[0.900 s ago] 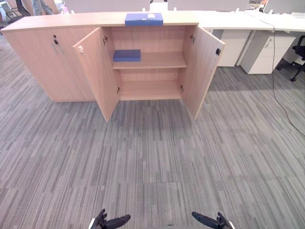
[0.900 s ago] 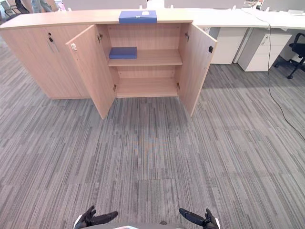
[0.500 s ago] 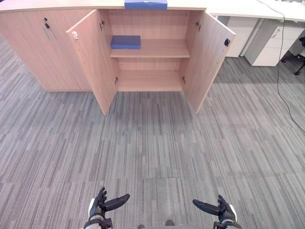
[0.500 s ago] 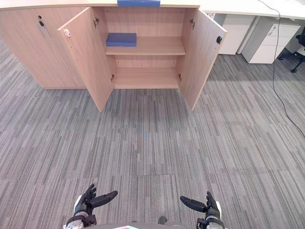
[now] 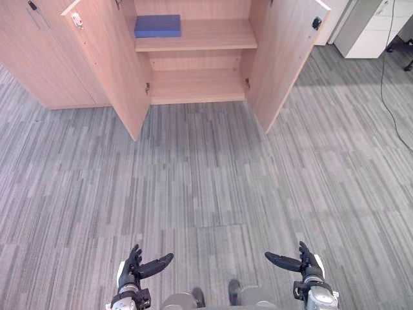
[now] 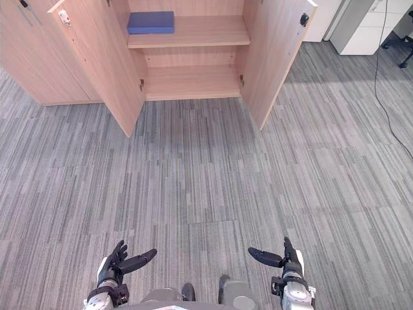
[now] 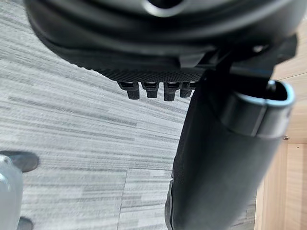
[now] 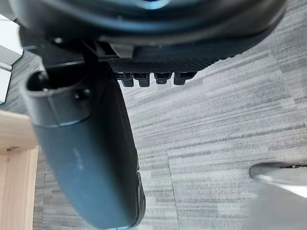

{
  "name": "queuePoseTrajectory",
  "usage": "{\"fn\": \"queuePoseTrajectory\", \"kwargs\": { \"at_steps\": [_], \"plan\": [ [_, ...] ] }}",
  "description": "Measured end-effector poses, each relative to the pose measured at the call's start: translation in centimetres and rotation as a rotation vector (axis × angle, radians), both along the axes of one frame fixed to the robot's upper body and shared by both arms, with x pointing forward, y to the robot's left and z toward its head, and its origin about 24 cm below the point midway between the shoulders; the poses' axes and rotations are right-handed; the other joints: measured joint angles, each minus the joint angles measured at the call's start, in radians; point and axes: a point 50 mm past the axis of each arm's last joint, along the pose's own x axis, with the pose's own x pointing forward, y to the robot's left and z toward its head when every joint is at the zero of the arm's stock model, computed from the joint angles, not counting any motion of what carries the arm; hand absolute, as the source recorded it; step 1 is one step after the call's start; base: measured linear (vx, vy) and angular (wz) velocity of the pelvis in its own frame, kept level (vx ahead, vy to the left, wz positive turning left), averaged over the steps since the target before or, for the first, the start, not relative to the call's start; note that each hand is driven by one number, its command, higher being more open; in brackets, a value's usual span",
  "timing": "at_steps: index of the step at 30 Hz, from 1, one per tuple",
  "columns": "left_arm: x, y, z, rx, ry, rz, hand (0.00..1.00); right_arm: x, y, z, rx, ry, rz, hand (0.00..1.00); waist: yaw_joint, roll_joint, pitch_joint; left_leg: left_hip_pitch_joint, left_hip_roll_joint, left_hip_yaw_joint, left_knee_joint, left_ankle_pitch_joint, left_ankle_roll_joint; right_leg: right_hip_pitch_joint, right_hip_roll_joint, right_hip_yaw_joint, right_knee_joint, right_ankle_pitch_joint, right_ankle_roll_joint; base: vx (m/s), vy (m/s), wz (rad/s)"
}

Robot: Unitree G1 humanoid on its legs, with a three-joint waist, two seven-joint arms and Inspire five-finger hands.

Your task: Walk over to the cabinet, pick up the folder, carry it to the office cabinet, place the folder inside the office cabinet, then close the office cabinet door

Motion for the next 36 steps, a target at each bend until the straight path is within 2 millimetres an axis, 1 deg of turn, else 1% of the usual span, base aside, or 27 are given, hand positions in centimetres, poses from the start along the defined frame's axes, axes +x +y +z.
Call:
{"fn": "queuePoseTrajectory", "kwargs": {
  "at_steps": [4, 5, 6, 7, 8, 9, 10, 11, 12, 13, 14, 15, 17, 20, 21, 22, 23, 24, 25, 26, 28, 29, 30, 32, 33, 34, 36],
  "plan": [
    [2.1, 0.0, 0.7, 0.019, -0.051, -0.001, 1.0, 1.1, 0.2, 0.5, -0.012, -0.032, 0.041, 1.0, -0.022, 0.037, 0.053, 0.098, 0.043, -0.058, -0.08, -0.008, -0.005, -0.134, 0.027, -0.071, -0.129, 0.006, -0.023, 0.4, -0.022, 0.46],
    [2.9, -0.2, 0.9, 0.011, -0.071, -0.005, 1.0, 1.3, -0.1, 0.7, -0.026, -0.035, 0.054, 1.0, -0.031, 0.058, 0.067, 0.128, 0.072, -0.076, -0.112, -0.008, -0.02, -0.173, 0.041, -0.088, -0.247, 0.071, -0.021, 0.49, -0.09, 0.54],
    [3.1, -0.4, 1.0, 0.01, -0.08, -0.015, 1.0, 1.3, -0.2, 0.8, -0.031, -0.034, 0.06, 1.0, -0.043, 0.057, 0.07, 0.148, 0.08, -0.09, -0.125, -0.009, -0.043, -0.189, 0.041, -0.092, -0.359, 0.154, -0.026, 0.67, -0.129, 0.67],
    [3.3, -0.4, 1.1, 0.015, -0.084, -0.024, 1.0, 1.1, -0.2, 0.9, -0.035, -0.038, 0.06, 1.0, -0.051, 0.045, 0.074, 0.192, 0.085, -0.1, -0.137, -0.028, -0.083, -0.191, 0.033, -0.088, -0.485, 0.285, -0.036, 0.62, -0.131, 0.57],
    [3.2, -0.5, 1.0, 0.013, -0.078, -0.026, 1.0, 1.0, -0.3, 0.9, -0.037, -0.04, 0.059, 1.0, -0.059, 0.044, 0.074, 0.215, 0.093, -0.107, -0.137, -0.041, -0.106, -0.184, 0.029, -0.082, -0.49, 0.391, -0.043, 0.67, -0.168, 0.44],
    [3.3, -1.0, 0.8, -0.001, -0.07, -0.027, 1.0, 1.6, -0.5, 1.2, -0.044, -0.06, 0.057, 1.0, -0.065, 0.071, 0.083, 0.23, 0.128, -0.116, -0.113, -0.041, -0.129, -0.199, 0.04, -0.106, -0.397, 0.423, -0.091, 0.63, -0.19, 0.43],
    [3.9, -1.3, 0.9, -0.008, -0.08, -0.045, 1.0, 2.0, -0.4, 1.4, -0.039, -0.079, 0.042, 1.0, -0.074, 0.068, 0.085, 0.211, 0.127, -0.114, -0.053, 0.006, -0.208, -0.212, 0.024, -0.119, -0.308, 0.339, -0.102, 0.62, -0.198, 0.37],
    [3.9, -1.5, 0.8, -0.014, -0.079, -0.051, 1.0, 2.0, -0.4, 1.4, -0.039, -0.075, 0.041, 1.0, -0.074, 0.066, 0.086, 0.203, 0.127, -0.107, -0.008, 0.047, -0.227, -0.2, 0.022, -0.125, -0.274, 0.301, -0.1, 0.63, -0.254, 0.41],
    [3.3, -2.2, 0.4, -0.04, -0.064, -0.041, 1.0, 1.6, -0.5, 1.2, -0.041, -0.063, 0.046, 1.0, -0.078, 0.064, 0.09, 0.141, 0.134, -0.079, 0.242, 0.175, -0.224, -0.113, 0.02, -0.131, -0.26, 0.219, -0.103, 0.66, -0.271, 0.21],
    [2.9, -2.3, 0.2, -0.047, -0.058, -0.033, 1.0, 1.4, -0.3, 1.2, -0.04, -0.058, 0.054, 1.0, -0.078, 0.065, 0.091, 0.091, 0.149, -0.065, 0.378, 0.271, -0.23, -0.064, 0.026, -0.127, -0.278, 0.2, -0.107, 0.76, -0.274, 0.0],
    [2.2, -2.2, 0.1, -0.049, -0.052, -0.023, 1.0, 1.5, 0.4, 1.0, -0.027, -0.057, 0.07, 1.0, -0.061, 0.056, 0.102, -0.026, 0.209, -0.024, 0.655, 0.271, -0.213, 0.025, 0.05, -0.113, -0.331, 0.18, -0.124, 0.59, -0.18, -0.25],
    [2.1, -2.0, 0.1, -0.046, -0.054, -0.017, 1.0, 1.7, 0.8, 1.0, -0.018, -0.064, 0.074, 1.0, -0.052, 0.062, 0.104, -0.082, 0.239, 0.001, 0.772, 0.243, -0.194, 0.068, 0.066, -0.105, -0.352, 0.168, -0.133, 0.54, -0.146, -0.48],
    [2.1, -1.7, 0.3, -0.042, -0.064, 0.001, 1.0, 2.2, 2.1, 1.1, 0.018, -0.09, 0.072, 1.0, -0.005, 0.038, 0.121, -0.25, 0.3, 0.084, 0.93, 0.169, -0.135, 0.205, 0.093, -0.059, -0.43, 0.123, -0.155, 0.48, -0.109, -0.54],
    [1.9, -1.6, 0.3, -0.041, -0.066, 0.002, 1.0, 3.0, 2.5, 1.3, 0.038, -0.116, 0.066, 1.0, 0.021, 0.008, 0.131, -0.41, 0.271, 0.175, 0.645, 0.111, -0.115, 0.371, 0.075, 0.0, -0.559, 0.101, -0.141, 0.63, 0.005, -0.49],
    [1.6, -1.6, 0.2, -0.042, -0.056, 0.005, 1.0, 3.2, 2.4, 1.5, 0.033, -0.123, 0.061, 1.0, 0.023, -0.004, 0.13, -0.432, 0.22, 0.17, 0.398, 0.127, -0.126, 0.42, 0.054, 0.02, -0.588, 0.095, -0.114, 0.77, 0.108, -0.44],
    [1.6, -1.6, 0.2, -0.043, -0.055, 0.006, 1.0, 3.3, 2.0, 1.4, 0.029, -0.122, 0.045, 1.0, 0.03, -0.005, 0.129, -0.431, 0.181, 0.151, 0.187, 0.177, -0.138, 0.461, 0.038, 0.035, -0.614, 0.083, -0.1, 0.81, 0.168, -0.63],
    [1.7, -1.7, 0.3, -0.043, -0.057, 0.004, 1.0, 3.0, 1.5, 1.2, 0.021, -0.105, 0.014, 1.0, 0.046, -0.003, 0.124, -0.432, 0.149, 0.113, -0.006, 0.297, -0.143, 0.512, 0.025, 0.062, -0.65, 0.071, -0.078, 0.7, 0.187, -0.66],
    [1.8, -1.6, 0.3, -0.041, -0.057, 0.005, 1.0, 2.9, 1.4, 1.1, 0.017, -0.097, 0.007, 1.0, 0.054, -0.006, 0.12, -0.429, 0.137, 0.104, -0.025, 0.365, -0.139, 0.528, 0.018, 0.076, -0.657, 0.063, -0.064, 0.72, 0.229, -0.56],
    [1.9, -1.3, 0.3, -0.031, -0.053, 0.004, 1.0, 2.8, 1.5, 0.8, 0.02, -0.082, -0.002, 1.0, 0.049, -0.033, 0.096, -0.42, 0.097, 0.095, -0.022, 0.446, -0.042, 0.535, -0.021, 0.082, -0.64, 0.047, -0.039, 0.73, 0.254, 0.02],
    [3.0, -1.4, 0.7, -0.032, -0.083, -0.007, 1.0, 2.8, 1.4, 0.8, 0.021, -0.081, -0.008, 1.0, 0.025, -0.044, 0.087, -0.427, 0.069, 0.091, 0.019, 0.403, -0.01, 0.51, -0.05, 0.084, -0.562, 0.056, -0.022, 0.73, 0.258, 0.28],
    [3.4, -1.6, 0.9, -0.036, -0.096, -0.011, 1.0, 2.3, 1.6, 0.3, 0.036, -0.056, -0.019, 1.0, 0.019, -0.059, 0.083, -0.369, 0.053, 0.099, 0.11, 0.299, -0.003, 0.482, -0.066, 0.098, -0.334, 0.105, 0.037, 0.64, 0.229, 0.13],
    [3.1, -1.5, 0.8, -0.034, -0.089, -0.009, 1.0, 2.1, 1.9, 0.2, 0.043, -0.05, -0.02, 1.0, 0.019, -0.065, 0.08, -0.323, 0.049, 0.109, 0.111, 0.267, -0.003, 0.459, -0.07, 0.097, -0.225, 0.14, 0.047, 0.7, 0.222, -0.24],
    [2.8, -1.4, 0.7, -0.03, -0.081, -0.008, 1.0, 2.0, 2.2, 0.1, 0.052, -0.048, -0.016, 1.0, 0.015, -0.063, 0.077, -0.224, 0.048, 0.111, 0.089, 0.203, -0.006, 0.382, -0.087, 0.087, 0.019, 0.247, 0.08, 0.54, 0.157, -0.31],
    [2.9, -1.3, 0.6, -0.02, -0.072, -0.027, 1.0, 2.4, 2.8, 0.1, 0.056, -0.05, 0.02, 1.0, 0.006, -0.062, 0.072, -0.083, 0.035, 0.113, 0.025, 0.151, -0.006, 0.216, -0.133, 0.01, 0.31, 0.128, -0.005, 0.6, 0.105, -0.2],
    [2.9, -1.3, 0.6, -0.017, -0.07, -0.032, 1.0, 2.4, 3.0, 0.1, 0.055, -0.047, 0.036, 1.0, 0.003, -0.057, 0.072, -0.041, 0.036, 0.112, -0.007, 0.148, -0.009, 0.178, -0.132, -0.017, 0.319, 0.093, -0.023, 0.63, 0.029, 0.01],
    [2.9, -1.0, 0.6, -0.009, -0.064, -0.036, 1.0, 2.5, 3.4, 0.0, 0.058, -0.043, 0.065, 1.0, -0.006, -0.048, 0.074, 0.03, 0.047, 0.108, -0.055, 0.148, -0.01, 0.123, -0.118, -0.069, 0.263, 0.034, -0.041, 0.6, -0.038, 0.12],
    [2.8, -1.0, 0.4, -0.011, -0.048, -0.035, 1.0, 2.4, 3.7, -0.1, 0.065, -0.037, 0.079, 1.0, -0.017, -0.04, 0.075, 0.095, 0.082, 0.108, -0.064, 0.148, -0.012, 0.04, -0.075, -0.121, 0.011, 0.005, -0.043, 0.56, -0.116, 0.23]
  ]
}}
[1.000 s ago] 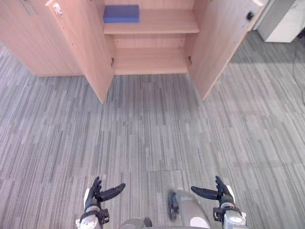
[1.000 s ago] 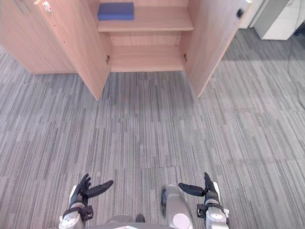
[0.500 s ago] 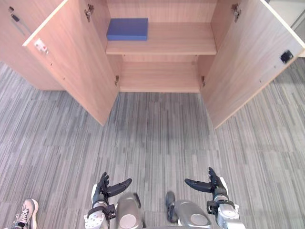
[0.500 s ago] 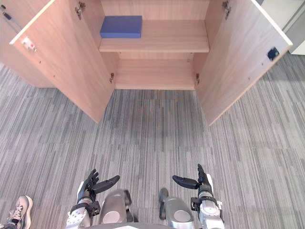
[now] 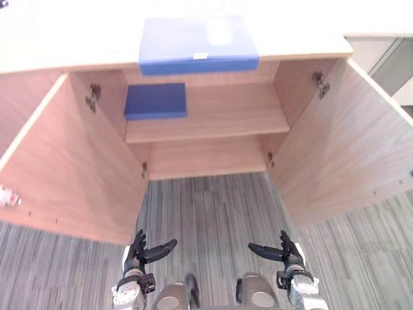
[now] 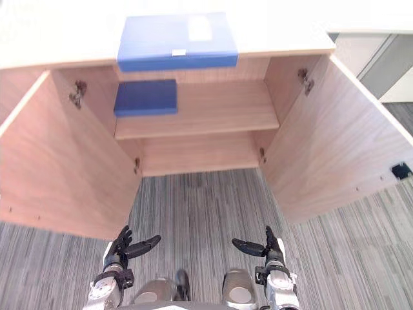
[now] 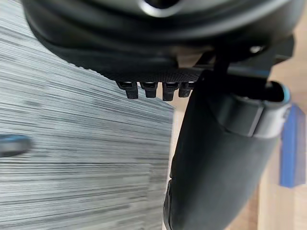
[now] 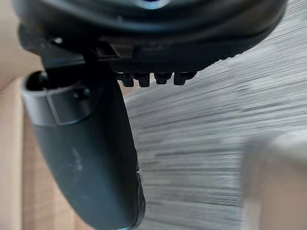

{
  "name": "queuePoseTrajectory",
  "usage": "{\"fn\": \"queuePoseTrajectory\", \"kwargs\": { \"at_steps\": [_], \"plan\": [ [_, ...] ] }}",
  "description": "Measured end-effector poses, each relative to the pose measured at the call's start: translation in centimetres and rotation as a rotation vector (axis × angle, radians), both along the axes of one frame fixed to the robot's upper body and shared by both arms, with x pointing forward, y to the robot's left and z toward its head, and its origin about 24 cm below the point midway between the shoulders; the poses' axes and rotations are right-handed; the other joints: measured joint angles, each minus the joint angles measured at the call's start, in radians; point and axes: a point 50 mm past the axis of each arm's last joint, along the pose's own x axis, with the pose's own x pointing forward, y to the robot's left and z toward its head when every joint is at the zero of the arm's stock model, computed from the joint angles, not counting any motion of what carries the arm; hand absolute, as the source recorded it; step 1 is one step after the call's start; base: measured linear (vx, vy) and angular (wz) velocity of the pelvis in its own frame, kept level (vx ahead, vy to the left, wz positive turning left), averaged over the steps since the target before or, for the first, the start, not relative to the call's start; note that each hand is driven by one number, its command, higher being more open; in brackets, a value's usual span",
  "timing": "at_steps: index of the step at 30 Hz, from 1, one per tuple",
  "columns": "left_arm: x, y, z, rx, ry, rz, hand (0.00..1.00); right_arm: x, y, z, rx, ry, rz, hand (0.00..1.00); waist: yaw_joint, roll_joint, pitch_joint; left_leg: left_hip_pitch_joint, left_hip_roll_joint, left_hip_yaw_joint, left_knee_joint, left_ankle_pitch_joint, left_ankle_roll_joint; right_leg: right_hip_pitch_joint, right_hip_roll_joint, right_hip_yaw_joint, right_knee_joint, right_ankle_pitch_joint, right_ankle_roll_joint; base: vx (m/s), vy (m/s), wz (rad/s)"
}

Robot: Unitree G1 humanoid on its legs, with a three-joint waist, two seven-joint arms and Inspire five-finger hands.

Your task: Walk over to the cabinet, pick up the folder, carry it to the office cabinet, place the folder inside the office cabinet, then close the office cabinet door

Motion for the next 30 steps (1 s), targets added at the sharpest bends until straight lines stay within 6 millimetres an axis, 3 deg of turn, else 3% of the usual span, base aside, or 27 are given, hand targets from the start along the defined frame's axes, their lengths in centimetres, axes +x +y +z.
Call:
{"fn": "queuePoseTrajectory", "kwargs": {
  "at_steps": [1, 2, 3, 4, 5, 6, 7, 8, 10, 11, 13, 14, 15, 18, 21, 26, 30],
  "plan": [
    [-0.1, 0.1, 0.0, 0.003, 0.003, 0.001, 1.0, -0.1, -0.1, 0.0, -0.004, 0.002, 0.001, 1.0, -0.002, 0.0, -0.002, 0.02, 0.013, -0.003, 0.001, -0.007, -0.012, -0.018, 0.021, -0.002, -0.149, 0.024, 0.006, 0.43, -0.124, 0.33],
    [-0.3, 0.3, 0.0, 0.009, 0.008, 0.002, 1.0, -0.9, -0.2, -0.3, -0.007, 0.019, -0.007, 1.0, -0.004, -0.011, -0.012, 0.038, 0.01, -0.011, 0.006, -0.028, -0.051, -0.015, 0.045, 0.012, -0.347, 0.128, 0.005, 0.57, -0.178, 0.56],
    [-0.7, 0.4, -0.3, 0.008, 0.024, 0.002, 1.0, -2.2, -0.7, -0.7, -0.018, 0.054, -0.018, 1.0, -0.006, -0.028, -0.026, 0.06, 0.01, -0.036, 0.027, -0.077, -0.12, -0.014, 0.044, 0.049, -0.453, 0.354, -0.058, 0.55, -0.175, 0.38],
    [-0.7, -0.6, -0.7, -0.021, 0.041, 0.009, 1.0, -2.3, -1.5, -0.8, -0.044, 0.077, -0.014, 1.0, 0.007, 0.015, -0.032, 0.061, 0.052, -0.044, 0.056, -0.094, -0.133, -0.024, 0.076, 0.037, -0.393, 0.334, -0.064, 0.64, -0.194, 0.28],
    [-0.8, -1.0, -0.9, -0.037, 0.044, 0.004, 1.0, -2.4, -1.8, -0.7, -0.049, 0.079, -0.022, 1.0, 0.005, 0.013, -0.039, 0.037, 0.059, -0.05, 0.126, -0.071, -0.163, -0.012, 0.071, 0.038, -0.383, 0.276, -0.067, 0.4, -0.13, -0.01],
    [-0.7, -1.5, -0.9, -0.049, 0.04, 0.006, 1.0, -2.4, -2.0, -0.6, -0.053, 0.075, -0.028, 1.0, 0.005, 0.017, -0.038, 0.02, 0.066, -0.053, 0.175, -0.058, -0.183, -0.001, 0.072, 0.035, -0.382, 0.262, -0.069, 0.48, -0.181, 0.25],
    [-0.4, -2.2, -0.9, -0.066, 0.031, 0.001, 1.0, -2.5, -2.2, -0.5, -0.056, 0.066, -0.037, 1.0, -0.001, 0.018, -0.036, -0.047, 0.091, -0.057, 0.333, -0.023, -0.206, 0.043, 0.066, 0.022, -0.405, 0.239, -0.074, 0.51, -0.215, 0.4],
    [-0.2, -2.8, -0.8, -0.077, 0.02, -0.01, 1.0, -2.8, -2.1, -0.5, -0.057, 0.067, -0.045, 1.0, 0.0, 0.019, -0.037, -0.115, 0.131, -0.048, 0.498, -0.033, -0.213, 0.108, 0.069, 0.0, -0.451, 0.233, -0.077, 0.47, -0.192, 0.49],
    [0.0, -3.4, -0.6, -0.094, 0.003, -0.012, 1.0, -3.4, -2.0, -0.4, -0.053, 0.058, -0.059, 1.0, 0.01, 0.018, -0.039, -0.169, 0.166, -0.02, 0.58, -0.057, -0.198, 0.185, 0.077, -0.021, -0.509, 0.232, -0.079, 0.29, -0.092, 0.24],
    [0.2, -3.8, -0.4, -0.105, -0.016, -0.012, 1.0, -2.8, -2.1, 0.0, -0.053, 0.028, -0.066, 1.0, 0.015, 0.019, -0.044, -0.203, 0.165, 0.004, 0.517, -0.074, -0.172, 0.221, 0.077, -0.016, -0.547, 0.233, -0.077, 0.22, -0.033, -0.03],
    [0.3, -4.0, -0.4, -0.107, -0.019, -0.021, 1.0, -2.1, -2.2, 0.3, -0.059, 0.0, -0.066, 1.0, 0.024, 0.034, -0.056, -0.211, 0.143, -0.005, 0.315, -0.067, -0.163, 0.232, 0.085, 0.006, -0.575, 0.239, -0.068, 0.19, 0.023, -0.29],
    [0.3, -4.1, -0.4, -0.108, -0.019, -0.025, 1.0, -2.1, -2.3, 0.3, -0.062, -0.003, -0.068, 1.0, 0.026, 0.043, -0.062, -0.21, 0.14, -0.012, 0.241, -0.042, -0.158, 0.232, 0.093, 0.014, -0.581, 0.242, -0.063, 0.2, 0.092, -0.41],
    [0.3, -4.2, -0.4, -0.108, -0.017, -0.033, 1.0, -2.2, -2.6, 0.3, -0.068, 0.001, -0.074, 1.0, 0.028, 0.075, -0.08, -0.208, 0.136, -0.032, 0.119, 0.044, -0.142, 0.23, 0.115, 0.023, -0.588, 0.242, -0.054, 0.22, 0.134, -0.28],
    [0.5, -3.6, -0.2, -0.079, -0.021, -0.054, 1.0, -3.3, -2.0, -0.6, -0.042, 0.055, -0.093, 1.0, 0.026, 0.055, -0.097, -0.155, 0.104, -0.015, 0.001, 0.064, -0.132, 0.237, 0.098, 0.043, -0.626, 0.255, -0.027, 0.15, 0.129, -0.11],
    [0.8, -3.1, 0.5, -0.058, -0.053, -0.066, 1.0, -4.2, -2.0, -1.0, -0.04, 0.087, -0.098, 1.0, 0.018, 0.054, -0.099, -0.111, 0.075, -0.007, -0.063, 0.082, -0.122, 0.27, 0.078, 0.047, -0.665, 0.265, -0.011, 0.08, 0.105, -0.01],
    [2.1, -1.6, 4.3, 0.03, -0.238, -0.087, 1.0, -4.4, -2.0, -1.1, -0.037, 0.097, -0.096, 1.0, 0.016, 0.053, -0.1, -0.091, 0.05, -0.021, -0.103, 0.099, -0.111, 0.287, 0.066, 0.039, -0.683, 0.272, 0.0, 0.0, 0.043, 0.08],
    [2.7, -1.2, 9.1, 0.15, -0.451, -0.108, 1.0, -4.5, -2.0, -1.1, -0.037, 0.091, -0.091, 1.0, 0.029, 0.052, -0.11, -0.067, 0.042, -0.046, -0.136, 0.121, -0.107, 0.309, 0.061, 0.015, -0.685, 0.273, 0.001, -0.05, -0.012, 0.18]
  ]
}}
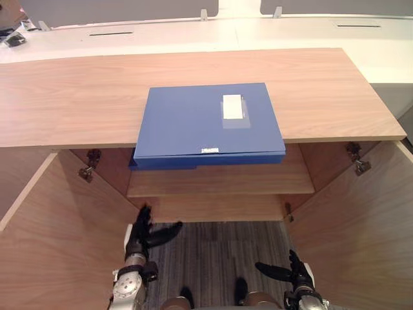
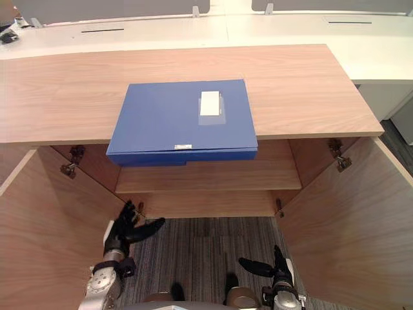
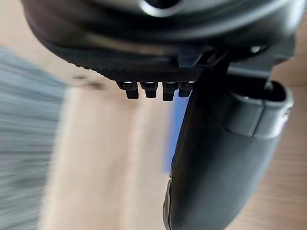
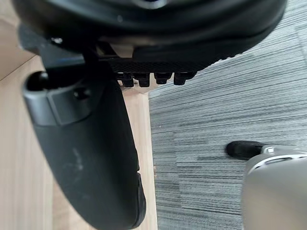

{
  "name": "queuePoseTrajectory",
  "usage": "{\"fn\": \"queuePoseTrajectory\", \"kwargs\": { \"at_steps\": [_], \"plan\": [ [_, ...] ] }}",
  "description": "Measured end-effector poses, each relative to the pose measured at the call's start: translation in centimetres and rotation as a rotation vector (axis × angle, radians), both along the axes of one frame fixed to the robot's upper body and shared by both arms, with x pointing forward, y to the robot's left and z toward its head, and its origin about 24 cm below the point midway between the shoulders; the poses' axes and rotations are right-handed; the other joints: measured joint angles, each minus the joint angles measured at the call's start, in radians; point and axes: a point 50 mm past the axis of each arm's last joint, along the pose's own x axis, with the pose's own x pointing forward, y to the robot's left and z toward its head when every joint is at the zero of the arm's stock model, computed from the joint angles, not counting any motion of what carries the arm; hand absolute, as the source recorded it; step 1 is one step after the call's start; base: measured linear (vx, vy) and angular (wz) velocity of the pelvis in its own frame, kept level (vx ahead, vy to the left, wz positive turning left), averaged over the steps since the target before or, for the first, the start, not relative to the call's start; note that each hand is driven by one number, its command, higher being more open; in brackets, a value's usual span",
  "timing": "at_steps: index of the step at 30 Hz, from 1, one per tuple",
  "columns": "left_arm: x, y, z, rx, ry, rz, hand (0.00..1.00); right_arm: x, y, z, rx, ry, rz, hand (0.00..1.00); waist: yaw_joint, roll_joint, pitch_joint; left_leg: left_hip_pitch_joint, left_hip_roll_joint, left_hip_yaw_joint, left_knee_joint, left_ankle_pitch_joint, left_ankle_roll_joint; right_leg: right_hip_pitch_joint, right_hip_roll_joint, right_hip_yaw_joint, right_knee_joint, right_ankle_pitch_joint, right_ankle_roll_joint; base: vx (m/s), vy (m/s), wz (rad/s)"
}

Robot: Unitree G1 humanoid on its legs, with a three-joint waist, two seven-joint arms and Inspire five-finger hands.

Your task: Walk over to the cabinet, pick up the folder, carry it to the office cabinet, place the folder inside the office cabinet, then close the office cabinet door

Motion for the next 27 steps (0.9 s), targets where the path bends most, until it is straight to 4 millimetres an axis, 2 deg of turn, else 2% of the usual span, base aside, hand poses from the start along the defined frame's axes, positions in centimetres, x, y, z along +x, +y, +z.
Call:
{"fn": "queuePoseTrajectory", "kwargs": {
  "at_steps": [7, 13, 20, 27],
  "plan": [
    [-0.1, 0.5, 7.5, 0.369, -0.3, -0.014, 1.0, -0.6, 0.2, -0.1, -0.011, 0.005, 0.035, 1.0, 0.008, 0.001, -0.029, 0.014, -0.012, -0.05, -0.039, 0.035, 0.001, 0.02, -0.009, -0.04, -0.002, -0.003, 0.004, -0.08, -0.017, 0.2],
    [0.0, -0.8, 11.2, 0.645, -0.474, -0.049, 1.0, -1.0, 0.5, -0.3, -0.021, 0.024, 0.082, 1.0, 0.003, 0.002, -0.056, 0.012, -0.016, -0.059, -0.055, 0.047, 0.002, 0.023, -0.01, -0.044, -0.014, -0.004, 0.017, -0.02, -0.003, 0.06],
    [1.0, -3.4, 11.8, 0.84, -0.556, -0.164, 1.0, -1.3, 0.6, -0.4, -0.026, 0.034, 0.115, 1.0, 0.0, 0.004, -0.068, 0.034, -0.015, -0.042, -0.063, 0.046, 0.002, 0.028, -0.001, -0.023, -0.011, 0.002, 0.013, 0.02, 0.003, -0.07],
    [4.1, -4.6, 10.8, 1.024, -0.533, -0.291, 1.0, -1.6, 0.6, -0.5, -0.009, 0.042, 0.125, 1.0, -0.031, 0.004, -0.085, 0.055, -0.018, -0.012, -0.085, 0.047, 0.004, 0.026, -0.001, 0.008, -0.017, 0.011, 0.012, -0.02, 0.016, -0.13]
  ]
}}
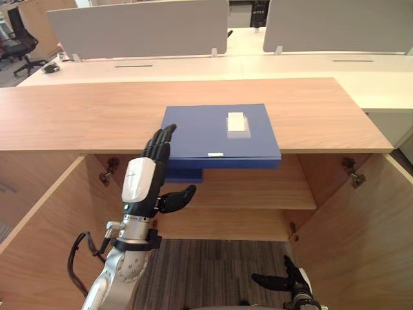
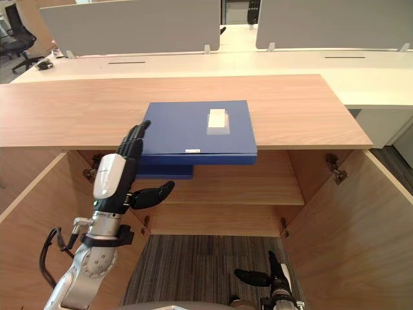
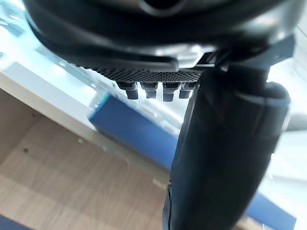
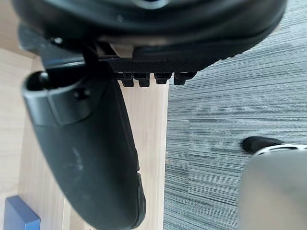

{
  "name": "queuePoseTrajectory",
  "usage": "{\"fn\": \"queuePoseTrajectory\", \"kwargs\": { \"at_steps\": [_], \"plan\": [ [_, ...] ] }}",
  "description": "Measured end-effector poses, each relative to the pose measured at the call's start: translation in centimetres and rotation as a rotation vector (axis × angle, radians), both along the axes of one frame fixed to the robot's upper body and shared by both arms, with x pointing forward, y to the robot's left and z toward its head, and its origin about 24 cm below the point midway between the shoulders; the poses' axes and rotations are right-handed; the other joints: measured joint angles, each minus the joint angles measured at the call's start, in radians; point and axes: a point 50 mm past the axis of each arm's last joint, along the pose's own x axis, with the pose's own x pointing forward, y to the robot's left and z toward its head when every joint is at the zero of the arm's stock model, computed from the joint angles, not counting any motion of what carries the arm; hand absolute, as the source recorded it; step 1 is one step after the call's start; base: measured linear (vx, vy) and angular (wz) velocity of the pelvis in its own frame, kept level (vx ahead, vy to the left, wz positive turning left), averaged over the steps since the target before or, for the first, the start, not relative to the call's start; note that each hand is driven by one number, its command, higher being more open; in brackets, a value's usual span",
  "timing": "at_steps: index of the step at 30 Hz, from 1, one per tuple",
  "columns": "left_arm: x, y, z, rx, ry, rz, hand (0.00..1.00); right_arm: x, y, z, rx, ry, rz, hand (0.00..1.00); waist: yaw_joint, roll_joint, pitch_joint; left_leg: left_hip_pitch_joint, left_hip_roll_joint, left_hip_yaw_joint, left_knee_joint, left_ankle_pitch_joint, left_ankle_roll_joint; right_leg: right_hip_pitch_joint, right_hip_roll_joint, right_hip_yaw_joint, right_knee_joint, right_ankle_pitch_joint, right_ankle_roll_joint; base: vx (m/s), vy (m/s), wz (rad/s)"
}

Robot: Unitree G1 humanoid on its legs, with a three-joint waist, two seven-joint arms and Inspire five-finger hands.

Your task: Walk over to the cabinet, pick up the folder, carry it to the office cabinet, place the folder inside the office cabinet, then close the office cabinet door

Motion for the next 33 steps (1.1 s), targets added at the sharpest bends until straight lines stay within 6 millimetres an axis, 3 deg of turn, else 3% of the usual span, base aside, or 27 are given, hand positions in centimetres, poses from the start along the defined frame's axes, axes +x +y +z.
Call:
{"fn": "queuePoseTrajectory", "kwargs": {
  "at_steps": [1, 2, 7, 14, 19, 22, 27, 30, 33],
  "plan": [
    [0.2, 0.0, 0.0, 0.015, -0.001, 0.005, 1.0, -0.1, 0.0, 0.0, 0.002, 0.002, 0.001, 1.0, -0.002, 0.0, 0.0, 0.001, 0.0, 0.004, -0.003, 0.001, 0.001, -0.001, 0.001, 0.003, -0.003, 0.002, 0.0, -0.01, 0.009, -0.16],
    [0.5, 0.0, 0.0, 0.039, -0.007, 0.01, 0.0, -0.2, -0.1, 0.0, 0.003, 0.006, 0.003, 1.0, -0.005, -0.001, -0.001, 0.002, 0.0, 0.009, -0.01, 0.003, 0.001, -0.003, 0.003, 0.009, -0.013, 0.009, 0.0, 0.0, 0.006, -0.13],
    [2.2, -0.1, 0.5, 0.135, -0.051, 0.051, 0.0, -0.5, -0.1, -0.1, 0.024, 0.012, 0.009, 1.0, -0.02, -0.003, -0.002, 0.006, -0.003, 0.015, -0.034, 0.011, 0.001, -0.008, 0.005, 0.015, -0.029, 0.015, 0.001, 0.01, 0.002, -0.04],
    [4.1, -0.3, 3.5, 0.196, -0.191, 0.06, 0.0, 0.3, 0.0, 0.1, 0.044, -0.01, 0.003, 1.0, -0.037, -0.007, -0.005, 0.013, -0.009, 0.024, -0.05, 0.009, 0.002, -0.003, 0.005, 0.026, -0.054, 0.023, 0.002, 0.03, 0.004, -0.05],
    [3.9, -0.6, 3.5, 0.136, -0.178, 0.035, 0.0, 0.9, 0.1, 0.2, 0.053, -0.03, -0.008, 1.0, -0.043, -0.013, -0.005, 0.01, -0.013, 0.03, -0.05, 0.007, 0.003, 0.004, 0.004, 0.033, -0.085, 0.044, 0.0, -0.01, 0.0, -0.05],
    [2.8, -1.1, 3.6, 0.045, -0.167, 0.003, 0.0, 1.4, 0.4, 0.8, 0.056, -0.076, -0.014, 1.0, -0.041, -0.013, -0.005, 0.01, -0.012, 0.047, -0.05, 0.002, 0.004, -0.003, 0.004, 0.054, -0.085, 0.044, 0.002, -0.03, 0.0, -0.16],
    [0.1, -3.0, 5.0, -0.177, -0.181, -0.12, 0.0, 5.1, 1.6, 5.1, 0.083, -0.356, -0.023, 1.0, -0.039, -0.014, -0.005, 0.01, -0.01, 0.074, -0.043, -0.007, 0.008, -0.011, 0.008, 0.08, -0.084, 0.046, 0.005, 0.0, -0.009, -0.16],
    [-1.6, -3.5, 6.1, -0.346, -0.2, -0.208, 0.0, 7.5, 2.3, 9.8, 0.135, -0.624, -0.082, 1.0, -0.036, -0.014, -0.005, 0.007, -0.005, 0.086, -0.024, -0.022, 0.007, -0.011, 0.012, 0.093, -0.084, 0.046, 0.005, 0.01, -0.017, -0.11],
    [-2.6, -3.2, 6.3, -0.527, -0.169, -0.25, 0.0, 8.3, 2.3, 14.0, 0.17, -0.837, -0.123, 1.0, -0.033, -0.014, -0.004, 0.005, -0.001, 0.087, -0.017, -0.029, 0.007, -0.011, 0.015, 0.097, -0.084, 0.046, 0.006, 0.0, -0.007, -0.02]
  ]
}}
